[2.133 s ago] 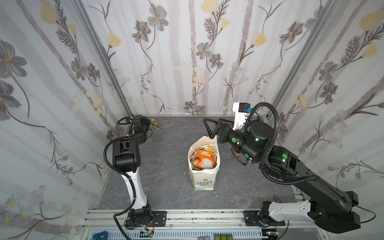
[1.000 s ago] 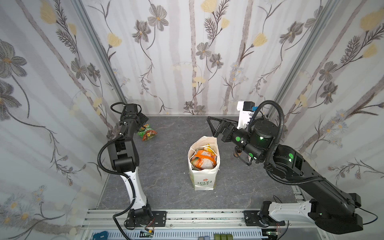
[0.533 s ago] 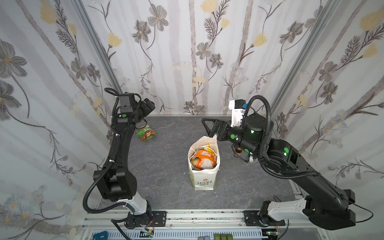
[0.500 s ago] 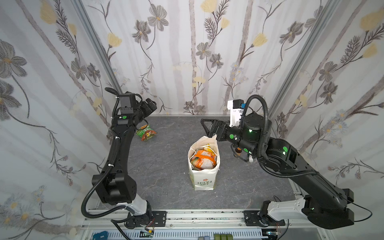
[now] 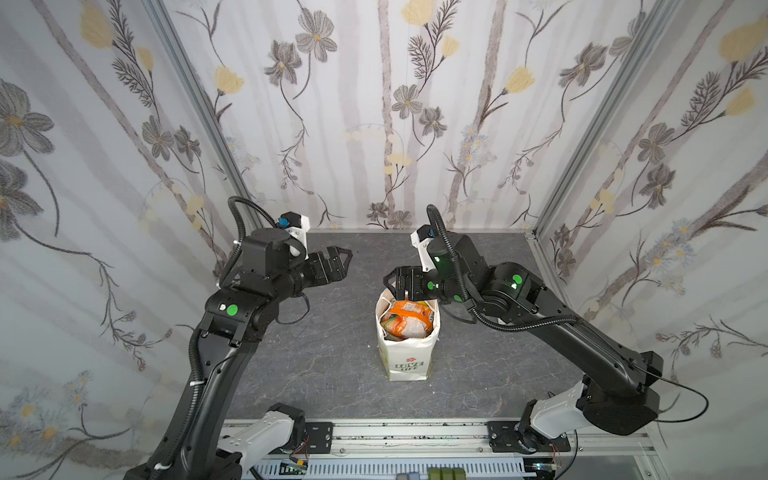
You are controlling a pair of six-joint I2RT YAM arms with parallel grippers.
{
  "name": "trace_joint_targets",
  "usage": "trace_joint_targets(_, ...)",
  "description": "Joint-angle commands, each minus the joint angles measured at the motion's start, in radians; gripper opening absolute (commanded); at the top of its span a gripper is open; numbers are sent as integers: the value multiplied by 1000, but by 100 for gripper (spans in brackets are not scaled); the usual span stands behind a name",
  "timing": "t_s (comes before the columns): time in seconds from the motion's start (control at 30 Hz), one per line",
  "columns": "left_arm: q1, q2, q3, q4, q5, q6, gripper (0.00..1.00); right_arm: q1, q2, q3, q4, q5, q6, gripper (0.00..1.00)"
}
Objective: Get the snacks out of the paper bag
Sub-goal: 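Return the left gripper toward the bag while the right gripper reaches into the bag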
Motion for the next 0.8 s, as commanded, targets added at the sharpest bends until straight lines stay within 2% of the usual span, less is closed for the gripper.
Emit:
trace_joint_targets(0.0,-16,-59,8,-111,-4,3,100,0,31,3,-35,-13,23,79)
trace_joint_targets(0.13,-22,-109,48,-231,70,57,100,-8,81,4,-42,-24,32,64)
trace_joint_targets(0.33,-22,-132,69,-410,159,294,100,-29,158,-26,-74,17,54,40)
trace_joint_targets(0.57,-22,-103,63,-357,208,318,100,-41,170,-98,-87,92,75,42)
trace_joint_targets(0.7,-22,-68,78,-332,200,344,100,-46,205,-101,-82,146,80,44)
trace_joint_targets(0.77,-22,-64,76,-322,198,345,100,-47,226,-98,-96,180,101,49)
